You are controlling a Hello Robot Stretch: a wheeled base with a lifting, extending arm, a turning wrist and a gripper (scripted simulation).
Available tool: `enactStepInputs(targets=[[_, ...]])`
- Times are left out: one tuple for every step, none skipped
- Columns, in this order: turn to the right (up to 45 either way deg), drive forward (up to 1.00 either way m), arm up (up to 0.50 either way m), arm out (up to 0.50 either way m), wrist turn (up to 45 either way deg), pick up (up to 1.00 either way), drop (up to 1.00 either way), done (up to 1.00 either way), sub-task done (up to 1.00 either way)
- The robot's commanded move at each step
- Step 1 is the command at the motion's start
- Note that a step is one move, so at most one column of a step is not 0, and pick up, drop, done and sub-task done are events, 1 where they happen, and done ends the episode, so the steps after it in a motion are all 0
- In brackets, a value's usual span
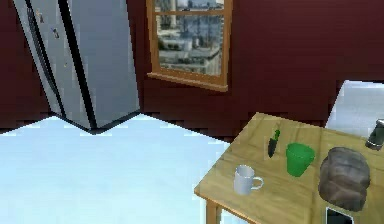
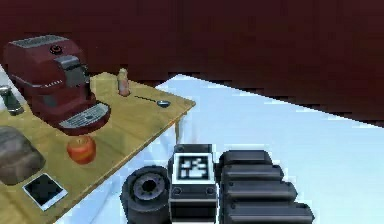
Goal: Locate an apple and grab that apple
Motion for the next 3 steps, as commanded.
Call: enactStepInputs(targets=[[0.0, 0.35, 0.0, 0.0, 0.0, 0.0, 0.0, 0.0, 0.0], [0.0, 0.0, 0.0, 0.3, 0.0, 0.0, 0.0, 0.0, 0.0], [0.0, 0.0, 0.0, 0.0, 45.0, 0.0, 0.0, 0.0, 0.0]])
